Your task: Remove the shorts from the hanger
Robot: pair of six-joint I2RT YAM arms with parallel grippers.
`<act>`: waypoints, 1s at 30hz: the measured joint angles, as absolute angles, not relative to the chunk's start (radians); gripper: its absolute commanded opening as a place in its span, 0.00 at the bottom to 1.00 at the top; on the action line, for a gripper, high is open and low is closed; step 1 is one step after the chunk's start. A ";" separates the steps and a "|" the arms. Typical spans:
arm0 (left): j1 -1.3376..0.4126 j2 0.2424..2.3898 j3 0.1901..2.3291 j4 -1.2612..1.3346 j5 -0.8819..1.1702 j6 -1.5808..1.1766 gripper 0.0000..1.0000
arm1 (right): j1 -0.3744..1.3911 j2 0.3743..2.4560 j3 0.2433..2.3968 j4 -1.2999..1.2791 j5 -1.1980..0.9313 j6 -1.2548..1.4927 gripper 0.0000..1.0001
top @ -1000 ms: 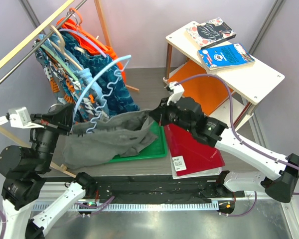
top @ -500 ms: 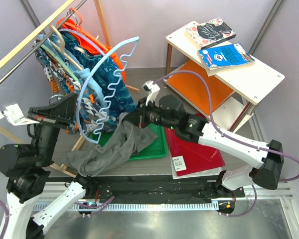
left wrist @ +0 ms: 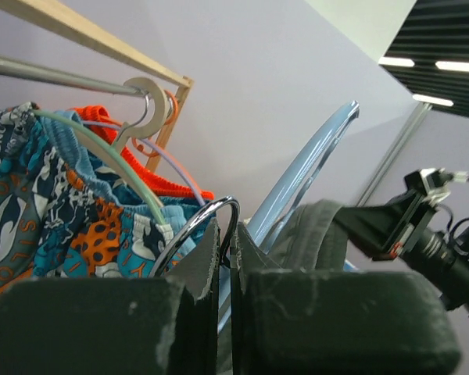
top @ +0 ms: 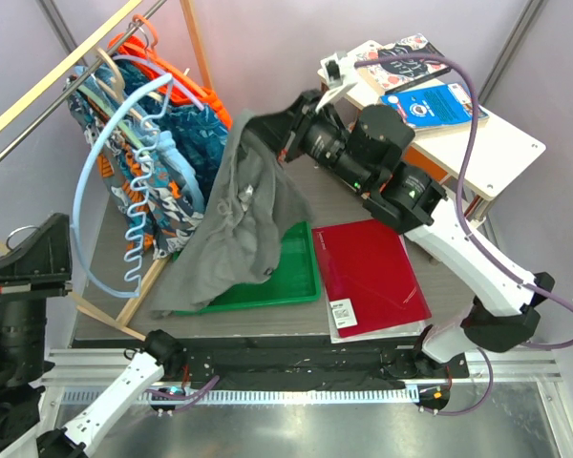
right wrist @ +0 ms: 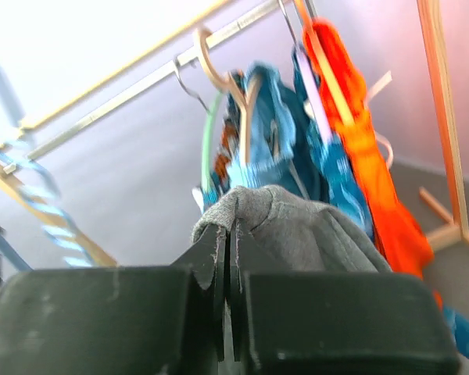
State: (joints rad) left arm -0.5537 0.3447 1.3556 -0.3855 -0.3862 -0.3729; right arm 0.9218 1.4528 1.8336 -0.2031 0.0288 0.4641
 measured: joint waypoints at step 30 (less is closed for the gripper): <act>-0.554 0.346 1.301 -0.504 -0.424 -0.358 0.00 | 0.919 1.523 1.968 -0.170 -0.017 0.452 0.01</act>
State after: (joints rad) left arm -0.5537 0.3458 1.3014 -0.5041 -0.4236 -0.3584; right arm 0.9192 1.5230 1.9682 -0.1703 -0.0170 0.4519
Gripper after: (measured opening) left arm 0.015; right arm 0.032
